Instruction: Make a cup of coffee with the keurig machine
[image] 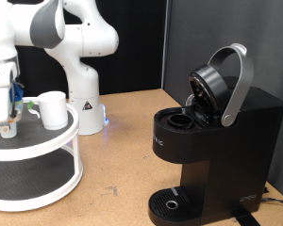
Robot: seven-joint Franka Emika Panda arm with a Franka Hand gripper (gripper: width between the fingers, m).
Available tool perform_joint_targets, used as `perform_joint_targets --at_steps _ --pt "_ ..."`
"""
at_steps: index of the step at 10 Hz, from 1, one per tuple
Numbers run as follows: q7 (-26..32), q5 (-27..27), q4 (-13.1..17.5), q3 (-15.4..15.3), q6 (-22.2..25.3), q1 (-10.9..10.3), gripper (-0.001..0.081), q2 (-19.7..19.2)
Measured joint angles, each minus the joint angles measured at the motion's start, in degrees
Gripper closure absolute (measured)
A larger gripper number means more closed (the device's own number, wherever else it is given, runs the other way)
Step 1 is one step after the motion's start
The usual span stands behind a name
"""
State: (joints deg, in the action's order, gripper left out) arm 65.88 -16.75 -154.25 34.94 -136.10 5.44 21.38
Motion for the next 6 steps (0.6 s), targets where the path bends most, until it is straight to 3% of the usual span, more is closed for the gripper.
perform_joint_targets --at_steps 6 --pt "3.35 2.59 -0.17 1.13 -0.71 0.01 0.0006 -0.86"
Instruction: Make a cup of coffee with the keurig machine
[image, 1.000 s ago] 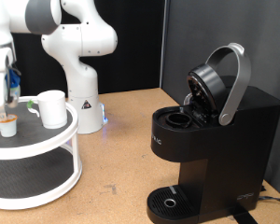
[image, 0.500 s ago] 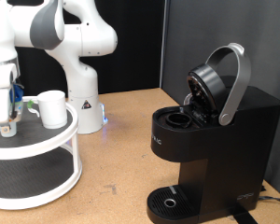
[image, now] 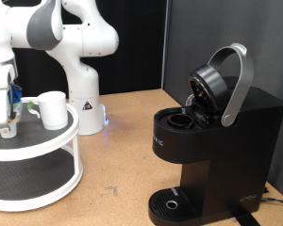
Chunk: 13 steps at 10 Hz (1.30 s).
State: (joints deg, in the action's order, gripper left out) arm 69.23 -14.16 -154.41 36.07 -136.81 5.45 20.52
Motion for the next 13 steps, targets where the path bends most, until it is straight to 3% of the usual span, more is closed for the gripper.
perform_joint_targets --at_steps 6,13 --pt "0.92 0.96 0.22 0.06 -0.05 0.02 0.0006 0.69" --pt "0.86 -0.33 1.47 -0.79 6.07 0.60 0.0006 6.47"
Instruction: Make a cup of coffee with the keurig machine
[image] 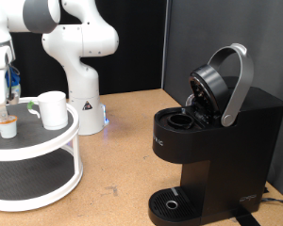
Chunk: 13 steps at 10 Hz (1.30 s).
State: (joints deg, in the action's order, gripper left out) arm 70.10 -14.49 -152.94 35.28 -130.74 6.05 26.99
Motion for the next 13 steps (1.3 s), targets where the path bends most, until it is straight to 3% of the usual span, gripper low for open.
perform_joint_targets --at_steps 13 --pt "-1.95 -3.08 -3.14 0.06 -4.84 0.76 0.0006 -1.52"
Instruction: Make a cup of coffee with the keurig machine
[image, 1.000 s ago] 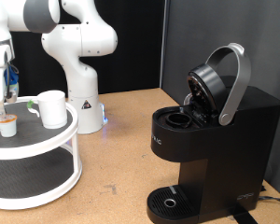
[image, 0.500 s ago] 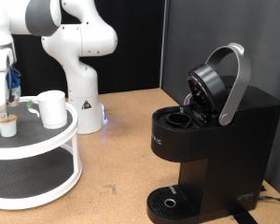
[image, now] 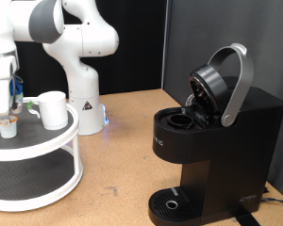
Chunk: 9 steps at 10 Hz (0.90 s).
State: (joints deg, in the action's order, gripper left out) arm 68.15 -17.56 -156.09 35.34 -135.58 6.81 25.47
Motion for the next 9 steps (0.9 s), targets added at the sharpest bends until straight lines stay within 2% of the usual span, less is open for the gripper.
perform_joint_targets --at_steps 4,5,6,7,8,9 --pt "-0.08 0.00 -0.26 0.02 -0.69 0.00 0.0006 -1.07" --pt "-0.18 0.00 -0.26 0.02 -0.74 0.00 0.0120 -1.30" --pt "-0.36 0.00 -0.26 0.02 -0.80 0.00 0.0120 -1.49" --pt "-0.52 0.00 -0.25 0.02 -0.95 0.00 0.0286 -1.65" --pt "-0.77 0.00 -0.16 0.02 -0.99 0.01 0.0286 -1.66" --pt "-0.94 0.00 -0.14 0.01 -1.00 0.00 0.0361 -1.66"
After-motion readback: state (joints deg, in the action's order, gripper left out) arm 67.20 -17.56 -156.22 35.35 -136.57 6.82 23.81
